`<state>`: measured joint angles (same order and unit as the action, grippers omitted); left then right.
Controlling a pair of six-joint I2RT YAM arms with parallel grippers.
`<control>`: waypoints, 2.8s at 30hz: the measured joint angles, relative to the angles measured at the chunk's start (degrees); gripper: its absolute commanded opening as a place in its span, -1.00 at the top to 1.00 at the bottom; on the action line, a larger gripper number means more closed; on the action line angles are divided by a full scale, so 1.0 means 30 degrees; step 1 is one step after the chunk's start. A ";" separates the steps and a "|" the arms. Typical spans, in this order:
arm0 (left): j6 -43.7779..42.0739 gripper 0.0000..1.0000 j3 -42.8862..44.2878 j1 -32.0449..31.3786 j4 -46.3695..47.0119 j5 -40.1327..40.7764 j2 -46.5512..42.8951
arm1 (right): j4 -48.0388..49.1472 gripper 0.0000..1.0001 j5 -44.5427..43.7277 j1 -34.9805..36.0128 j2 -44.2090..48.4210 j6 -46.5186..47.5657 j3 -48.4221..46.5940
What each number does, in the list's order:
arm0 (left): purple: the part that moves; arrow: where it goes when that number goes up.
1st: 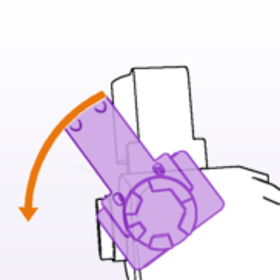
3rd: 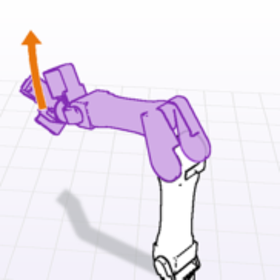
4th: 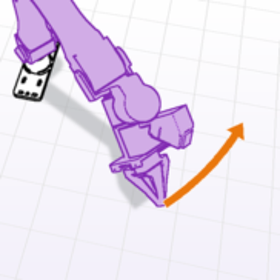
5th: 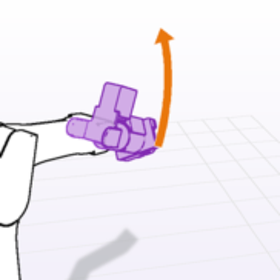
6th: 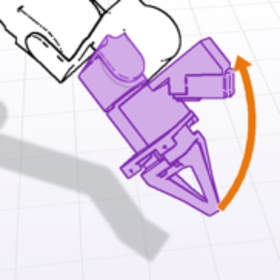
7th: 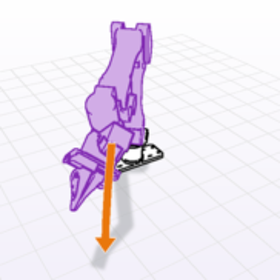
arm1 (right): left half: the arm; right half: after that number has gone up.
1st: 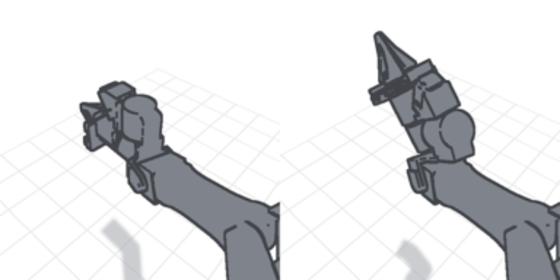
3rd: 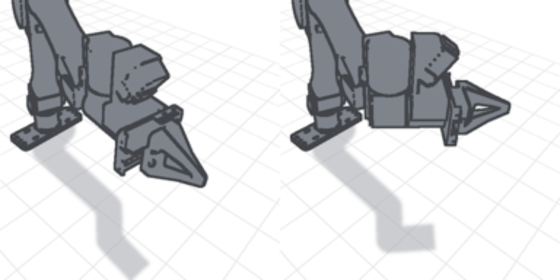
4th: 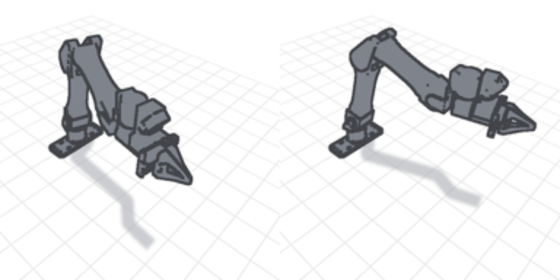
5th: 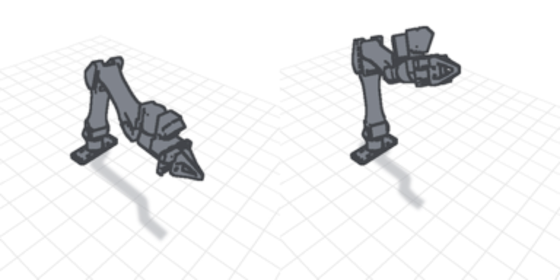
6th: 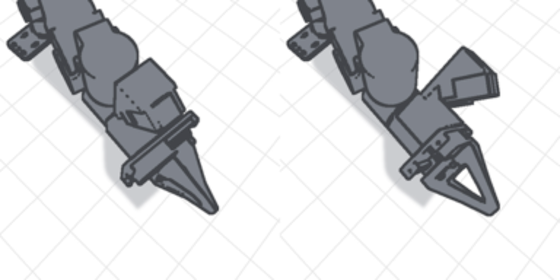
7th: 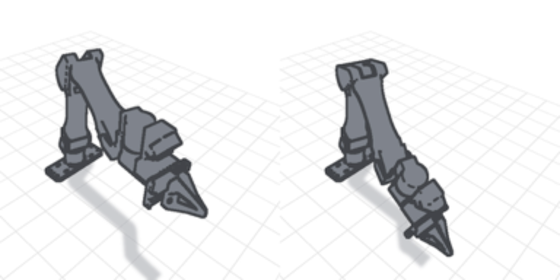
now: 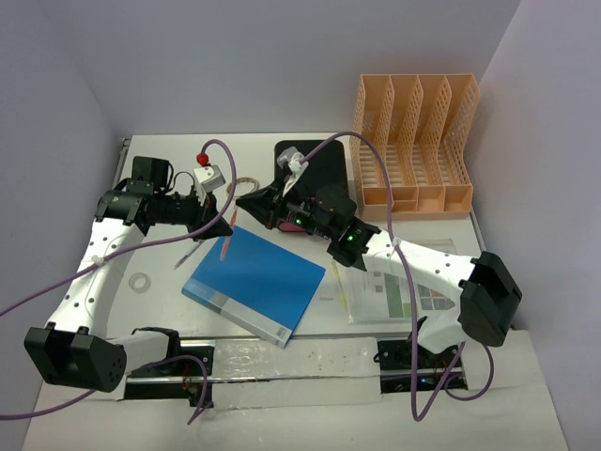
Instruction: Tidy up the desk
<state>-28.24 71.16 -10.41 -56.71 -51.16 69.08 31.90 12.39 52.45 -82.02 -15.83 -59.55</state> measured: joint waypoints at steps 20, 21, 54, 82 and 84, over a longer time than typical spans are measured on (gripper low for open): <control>-0.0001 1.00 0.0000 0.0000 0.0005 0.0391 -0.0024 | -0.0061 1.00 0.0271 -0.0249 -0.0789 -0.0649 0.0031; -0.0002 1.00 -0.0003 0.0000 -0.0002 0.0445 -0.0024 | -0.0071 1.00 0.0292 -0.0248 -0.0822 -0.0690 0.0031; 0.1654 1.00 -0.0591 -0.0051 0.2385 0.1066 -0.0339 | 0.0048 -0.26 0.3106 -0.0852 -0.2157 -0.2430 -0.0006; 0.1186 1.00 -0.1084 0.0000 0.2311 0.0998 -0.0592 | 0.0532 0.54 0.3917 -0.0838 -0.3677 -0.3858 -0.0654; 0.1185 1.00 -0.1093 -0.0005 0.2290 0.0987 -0.0592 | 0.0612 0.70 0.4009 -0.0838 -0.3705 -0.3945 -0.0665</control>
<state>-24.69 67.88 -10.43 -49.84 -48.19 67.31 33.74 24.41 49.93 -93.13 -27.67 -61.55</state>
